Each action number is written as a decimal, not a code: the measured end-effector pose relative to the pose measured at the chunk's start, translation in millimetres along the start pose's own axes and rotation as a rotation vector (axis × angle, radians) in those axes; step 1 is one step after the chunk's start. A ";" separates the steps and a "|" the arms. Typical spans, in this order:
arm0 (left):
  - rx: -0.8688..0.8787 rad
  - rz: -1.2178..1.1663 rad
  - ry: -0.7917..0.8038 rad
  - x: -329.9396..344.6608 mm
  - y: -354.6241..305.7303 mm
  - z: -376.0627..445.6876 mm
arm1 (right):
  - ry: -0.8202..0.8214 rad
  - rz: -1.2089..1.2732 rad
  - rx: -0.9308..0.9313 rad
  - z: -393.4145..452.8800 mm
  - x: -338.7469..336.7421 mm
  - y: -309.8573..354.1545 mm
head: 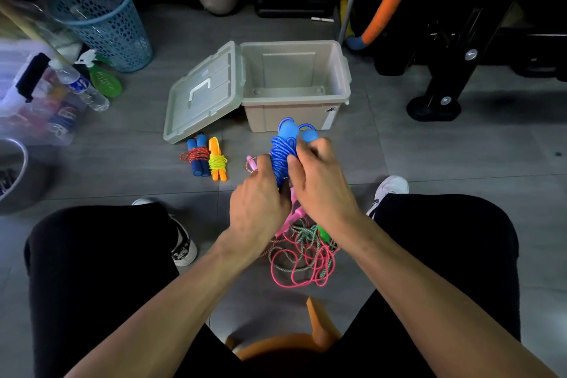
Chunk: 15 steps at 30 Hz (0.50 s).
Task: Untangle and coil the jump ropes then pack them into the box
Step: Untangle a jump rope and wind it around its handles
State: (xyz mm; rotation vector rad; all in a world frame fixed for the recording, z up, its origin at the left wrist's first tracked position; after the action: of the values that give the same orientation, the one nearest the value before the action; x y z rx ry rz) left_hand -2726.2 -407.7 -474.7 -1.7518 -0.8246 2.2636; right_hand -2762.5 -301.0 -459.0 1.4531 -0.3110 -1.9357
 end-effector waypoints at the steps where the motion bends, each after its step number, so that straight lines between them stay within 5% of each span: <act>1: 0.015 0.011 -0.005 0.2 0.0 0.2 | 0.003 0.008 0.015 1.4 -1.5 -1.9; 8: 0.090 0.031 0.009 0.8 0.0 -5.6 | 0.173 -0.188 0.055 4.6 -0.8 -4.7; 15: 0.119 -0.151 0.090 -0.7 11.8 1.8 | 0.079 -0.099 0.077 6.8 -6.1 -9.0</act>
State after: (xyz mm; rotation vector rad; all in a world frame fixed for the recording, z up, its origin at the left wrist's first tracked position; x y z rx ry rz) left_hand -2725.3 -418.4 -479.9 -1.6654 -0.7604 2.0771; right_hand -2771.3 -291.8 -457.2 1.6186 -0.2856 -1.9565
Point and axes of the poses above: each hand's wrist, its own z-axis towards the middle knuckle, its own x-axis out of the palm, y = z × x, the point moved 4 cm from there along z, towards the middle knuckle, and after that the axes turned 9 degrees about -y, right-handed, at the moved point
